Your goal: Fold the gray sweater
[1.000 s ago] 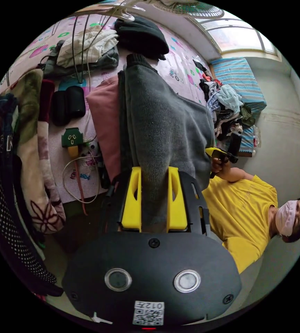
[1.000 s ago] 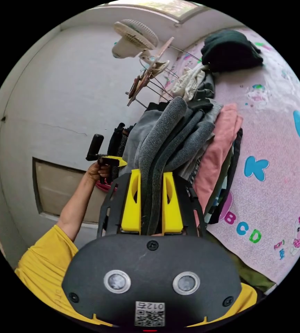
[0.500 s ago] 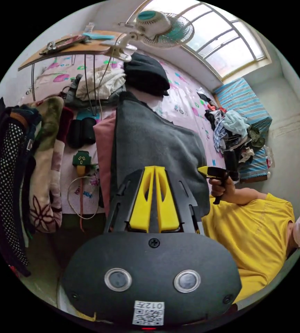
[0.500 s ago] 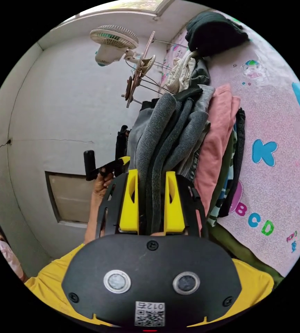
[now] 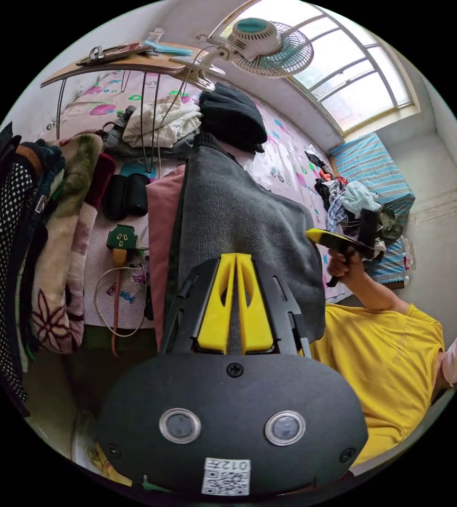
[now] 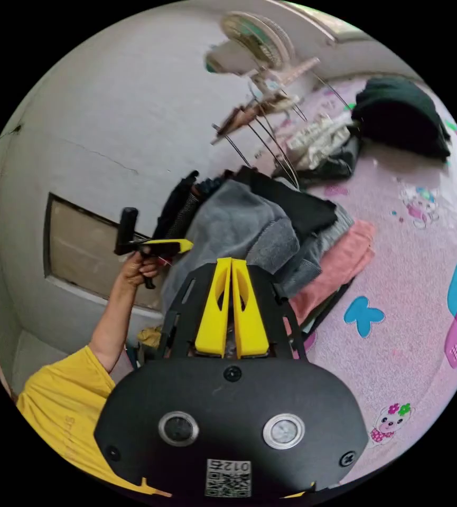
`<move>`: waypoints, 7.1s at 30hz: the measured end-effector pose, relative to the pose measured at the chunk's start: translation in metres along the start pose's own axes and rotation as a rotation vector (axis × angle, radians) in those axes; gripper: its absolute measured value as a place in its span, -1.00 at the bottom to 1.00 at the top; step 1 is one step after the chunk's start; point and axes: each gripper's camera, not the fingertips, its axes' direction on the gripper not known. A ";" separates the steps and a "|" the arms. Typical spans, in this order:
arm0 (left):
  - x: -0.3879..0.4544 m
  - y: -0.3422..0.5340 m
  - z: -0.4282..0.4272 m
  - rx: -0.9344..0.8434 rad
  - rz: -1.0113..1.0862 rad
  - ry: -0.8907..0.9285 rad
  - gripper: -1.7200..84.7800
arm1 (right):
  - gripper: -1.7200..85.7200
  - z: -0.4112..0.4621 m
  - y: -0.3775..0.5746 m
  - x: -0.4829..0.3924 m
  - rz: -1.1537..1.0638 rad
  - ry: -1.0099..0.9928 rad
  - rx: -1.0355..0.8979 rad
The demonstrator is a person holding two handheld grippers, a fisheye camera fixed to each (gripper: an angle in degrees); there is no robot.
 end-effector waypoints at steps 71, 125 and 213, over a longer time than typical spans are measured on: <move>0.095 -0.014 -0.085 0.127 -0.014 -0.232 -0.95 | -0.96 0.137 0.026 -0.197 -0.663 0.376 -0.304; 0.349 0.135 -0.017 0.011 0.190 -0.191 -0.95 | -0.96 0.035 0.151 -0.193 -0.454 0.449 -0.043; 0.754 0.286 0.594 0.266 0.273 -0.151 -0.95 | -0.96 -0.700 0.452 0.031 -0.140 0.466 0.321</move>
